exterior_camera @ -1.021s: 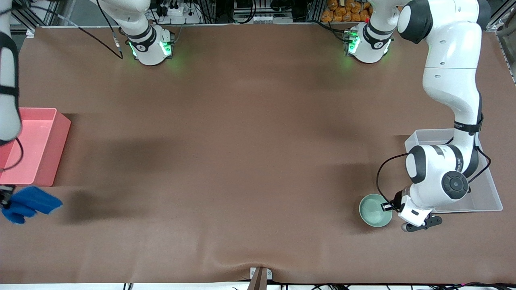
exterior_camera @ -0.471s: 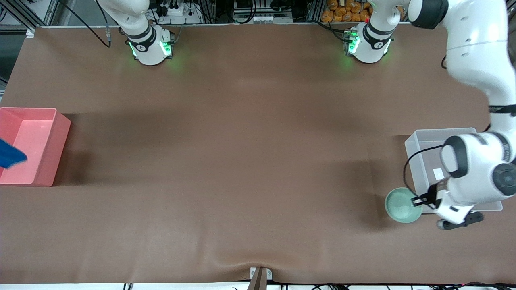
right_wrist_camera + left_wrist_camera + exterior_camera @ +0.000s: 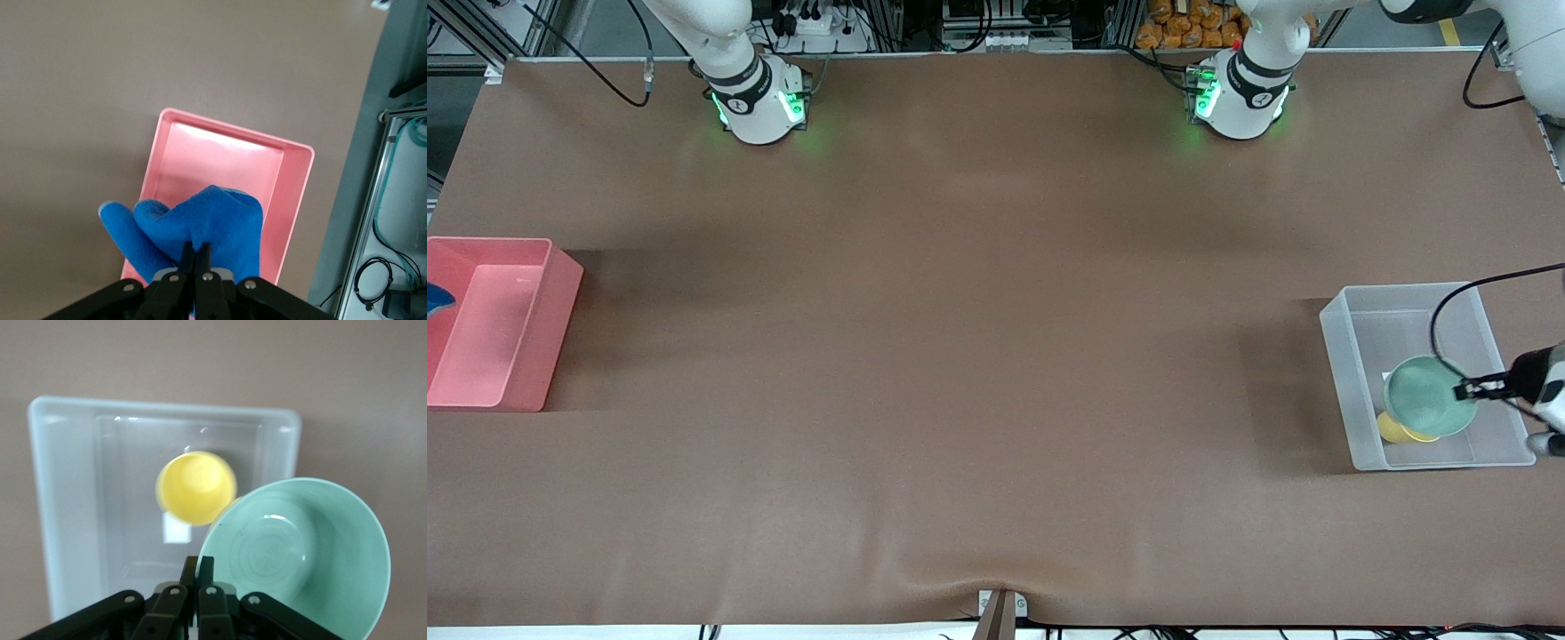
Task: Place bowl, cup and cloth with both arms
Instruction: 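Lower the green bowl into the clear bin and open the left gripper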
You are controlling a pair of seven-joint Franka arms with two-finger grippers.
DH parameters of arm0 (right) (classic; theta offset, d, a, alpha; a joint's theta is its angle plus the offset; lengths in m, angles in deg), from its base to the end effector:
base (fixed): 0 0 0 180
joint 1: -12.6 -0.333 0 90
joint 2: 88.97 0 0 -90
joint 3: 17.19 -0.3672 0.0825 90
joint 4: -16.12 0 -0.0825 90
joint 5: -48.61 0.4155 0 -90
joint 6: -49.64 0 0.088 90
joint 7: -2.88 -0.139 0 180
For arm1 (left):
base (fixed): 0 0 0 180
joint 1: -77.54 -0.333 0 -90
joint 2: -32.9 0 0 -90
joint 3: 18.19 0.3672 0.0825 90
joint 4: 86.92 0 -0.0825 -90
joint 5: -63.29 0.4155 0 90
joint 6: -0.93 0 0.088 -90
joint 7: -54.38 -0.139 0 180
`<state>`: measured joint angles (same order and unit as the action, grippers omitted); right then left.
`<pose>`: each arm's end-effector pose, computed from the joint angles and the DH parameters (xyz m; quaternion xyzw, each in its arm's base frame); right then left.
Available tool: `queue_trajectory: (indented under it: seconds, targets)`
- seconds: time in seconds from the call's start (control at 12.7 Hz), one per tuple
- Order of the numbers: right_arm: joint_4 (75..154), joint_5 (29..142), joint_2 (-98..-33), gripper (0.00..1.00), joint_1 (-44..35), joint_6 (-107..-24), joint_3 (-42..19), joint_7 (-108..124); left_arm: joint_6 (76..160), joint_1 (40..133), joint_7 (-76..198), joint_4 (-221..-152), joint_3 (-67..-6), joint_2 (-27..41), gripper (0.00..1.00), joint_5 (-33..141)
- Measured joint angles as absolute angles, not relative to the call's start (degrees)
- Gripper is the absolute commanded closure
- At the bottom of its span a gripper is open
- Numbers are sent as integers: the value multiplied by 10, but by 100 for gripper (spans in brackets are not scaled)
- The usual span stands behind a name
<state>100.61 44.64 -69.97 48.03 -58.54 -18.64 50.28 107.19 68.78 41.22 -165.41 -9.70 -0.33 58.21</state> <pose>0.5916 -0.4104 0.5055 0.9909 0.1252 0.0120 0.0489 0.7356 0.1957 0.3744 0.9982 0.0398 -0.0427 0.0126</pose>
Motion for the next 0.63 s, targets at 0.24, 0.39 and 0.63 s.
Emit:
queue_trajectory:
  seconds: [0.24, 0.39, 0.63]
  targets:
    - [1010, 446, -664, 100, 493, -593, -187, 517, 1086, 674, 385, -1697, -89, -1, 100, 583]
    - [1012, 446, -632, 100, 503, -637, -186, 521, 1123, 669, 380, -1745, -88, 16, 100, 583]
    - [1013, 446, -583, 100, 510, -717, -186, 534, 1182, 656, 359, -1833, -87, 58, 100, 584]
